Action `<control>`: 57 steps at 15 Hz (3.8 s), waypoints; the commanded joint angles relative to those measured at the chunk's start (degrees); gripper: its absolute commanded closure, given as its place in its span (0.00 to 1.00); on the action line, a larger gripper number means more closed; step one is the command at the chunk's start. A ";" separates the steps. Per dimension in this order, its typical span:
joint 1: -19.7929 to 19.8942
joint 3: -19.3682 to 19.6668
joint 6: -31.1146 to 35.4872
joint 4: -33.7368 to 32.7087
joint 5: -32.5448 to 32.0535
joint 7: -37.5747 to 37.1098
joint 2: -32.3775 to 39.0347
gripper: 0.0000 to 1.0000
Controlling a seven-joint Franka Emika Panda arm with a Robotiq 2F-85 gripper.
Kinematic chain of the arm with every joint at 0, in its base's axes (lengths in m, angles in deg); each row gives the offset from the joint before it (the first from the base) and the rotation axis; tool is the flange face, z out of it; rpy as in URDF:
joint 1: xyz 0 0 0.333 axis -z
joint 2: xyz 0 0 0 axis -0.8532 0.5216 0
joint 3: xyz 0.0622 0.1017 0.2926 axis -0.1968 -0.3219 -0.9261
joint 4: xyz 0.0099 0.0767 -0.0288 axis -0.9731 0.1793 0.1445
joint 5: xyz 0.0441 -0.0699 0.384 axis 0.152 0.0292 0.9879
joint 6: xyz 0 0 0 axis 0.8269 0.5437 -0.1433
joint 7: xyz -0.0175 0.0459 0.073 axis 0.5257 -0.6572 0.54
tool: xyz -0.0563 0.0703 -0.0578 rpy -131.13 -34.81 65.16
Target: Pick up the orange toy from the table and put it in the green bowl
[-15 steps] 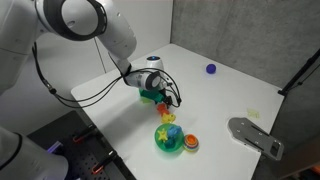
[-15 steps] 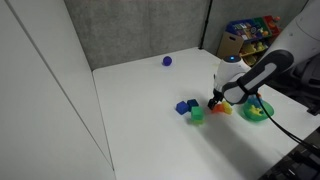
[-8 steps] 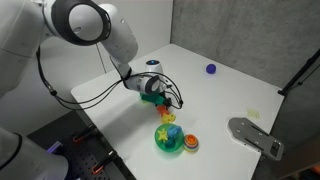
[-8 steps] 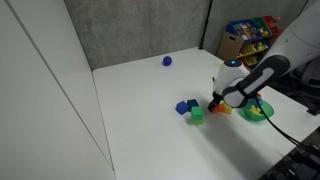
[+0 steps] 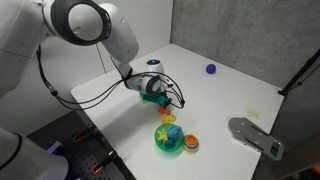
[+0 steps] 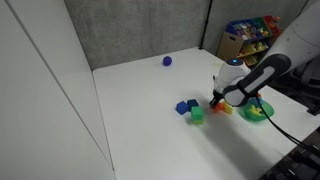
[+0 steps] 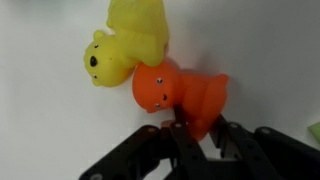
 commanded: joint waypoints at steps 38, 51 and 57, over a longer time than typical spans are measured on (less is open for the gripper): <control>19.39 1.69 -12.64 24.65 4.62 8.42 -26.80 0.94; 22.25 -1.85 -12.96 23.38 5.53 19.31 -24.89 0.14; 20.00 -2.45 -16.55 24.92 6.10 16.39 -30.07 0.00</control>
